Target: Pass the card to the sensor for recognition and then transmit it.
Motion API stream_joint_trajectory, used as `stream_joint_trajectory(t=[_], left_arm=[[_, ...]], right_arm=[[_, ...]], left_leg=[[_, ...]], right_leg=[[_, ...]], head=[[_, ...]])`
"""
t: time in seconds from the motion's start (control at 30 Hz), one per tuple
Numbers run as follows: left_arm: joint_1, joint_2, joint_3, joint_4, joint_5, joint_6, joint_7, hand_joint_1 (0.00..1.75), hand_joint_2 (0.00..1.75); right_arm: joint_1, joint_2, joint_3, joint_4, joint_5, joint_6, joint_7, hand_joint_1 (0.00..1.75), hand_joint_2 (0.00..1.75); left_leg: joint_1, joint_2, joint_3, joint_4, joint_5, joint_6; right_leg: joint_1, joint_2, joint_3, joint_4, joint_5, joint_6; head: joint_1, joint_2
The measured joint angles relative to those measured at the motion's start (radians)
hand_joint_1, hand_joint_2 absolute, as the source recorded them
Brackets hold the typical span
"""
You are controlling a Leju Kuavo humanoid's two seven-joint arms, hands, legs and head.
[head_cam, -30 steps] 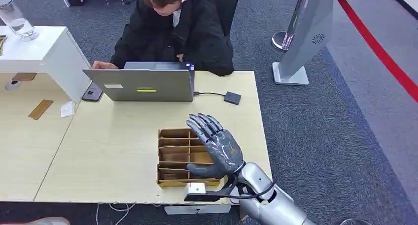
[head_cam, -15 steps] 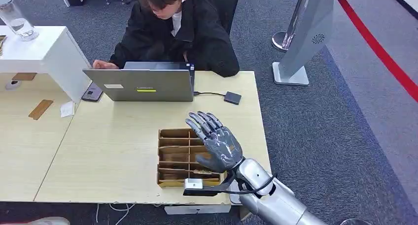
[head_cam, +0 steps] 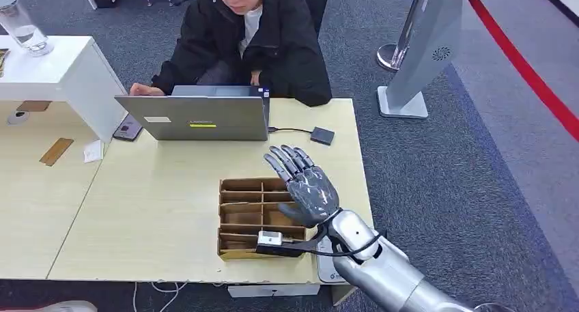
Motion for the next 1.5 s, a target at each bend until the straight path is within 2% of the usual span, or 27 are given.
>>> stream_joint_trajectory(t=[0.8, 0.87, 0.93, 1.07, 1.1, 1.17, 1.33, 1.37, 1.5], left_arm=[[0.005, 0.002, -0.009, 0.000, 0.000, -0.001, -0.002, 0.00, 0.00], [0.006, 0.001, -0.010, 0.000, -0.002, 0.000, -0.002, 0.00, 0.00], [0.009, 0.000, -0.010, 0.000, -0.003, 0.001, -0.001, 0.00, 0.00], [0.017, 0.000, -0.013, 0.000, -0.006, 0.001, 0.006, 0.00, 0.00], [0.018, 0.000, -0.014, 0.000, -0.006, 0.001, 0.007, 0.00, 0.00], [0.018, -0.001, -0.015, 0.000, -0.008, 0.001, 0.007, 0.00, 0.00], [0.019, -0.005, -0.018, 0.001, -0.014, 0.004, 0.021, 0.00, 0.00], [0.019, -0.007, -0.019, 0.001, -0.016, 0.004, 0.025, 0.00, 0.00], [0.019, -0.008, -0.023, 0.001, -0.021, 0.003, 0.032, 0.00, 0.00]], right_arm=[[-0.002, 0.000, 0.000, 0.023, 0.000, 0.000, 0.007, 0.00, 1.75], [-0.002, 0.000, 0.000, 0.024, -0.001, -0.001, 0.012, 0.07, 1.75], [-0.002, 0.000, -0.001, 0.024, -0.001, -0.001, 0.014, 0.30, 1.75], [-0.002, -0.001, -0.003, 0.024, -0.004, -0.001, 0.014, 0.31, 1.75], [-0.002, -0.001, -0.003, 0.024, -0.004, -0.001, 0.014, 0.63, 1.75], [-0.002, -0.002, -0.004, 0.024, -0.004, -0.001, 0.014, 0.65, 1.75], [-0.002, -0.003, -0.007, 0.024, -0.014, 0.001, 0.013, 0.99, 1.75], [-0.002, -0.003, -0.007, 0.024, -0.016, 0.001, 0.013, 1.24, 1.75], [-0.002, -0.004, -0.008, 0.024, -0.024, 0.006, 0.010, 1.22, 1.75]], left_leg=[[0.000, 0.000, 0.000, 0.000, 0.000, 0.000], [0.000, 0.000, 0.000, 0.000, 0.000, 0.000], [0.000, 0.000, 0.000, 0.000, 0.000, 0.000], [0.000, 0.000, 0.000, 0.000, 0.000, 0.000], [0.000, 0.000, 0.000, 0.000, 0.000, 0.000], [0.000, 0.000, 0.000, 0.000, 0.000, 0.000], [0.000, 0.000, 0.000, 0.000, 0.000, 0.000], [0.000, 0.000, 0.000, 0.000, 0.000, 0.000], [0.000, 0.000, 0.000, 0.000, 0.000, 0.000]], right_leg=[[0.000, 0.000, 0.000, 0.000, 0.000, 0.000], [0.000, 0.000, 0.000, 0.000, 0.000, 0.000], [0.000, 0.000, 0.000, 0.000, 0.000, 0.000], [0.000, 0.000, 0.000, 0.000, 0.000, 0.000], [0.000, 0.000, 0.000, 0.000, 0.000, 0.000], [0.000, 0.000, 0.000, 0.000, 0.000, 0.000], [0.000, 0.000, 0.000, 0.000, 0.000, 0.000], [0.000, 0.000, 0.000, 0.000, 0.000, 0.000], [0.000, 0.000, 0.000, 0.000, 0.000, 0.000]], head=[[0.000, 0.000], [0.000, 0.000], [0.000, 0.000], [0.000, 0.000], [0.000, 0.000], [0.000, 0.000], [0.000, 0.000], [0.000, 0.000], [0.000, 0.000]])
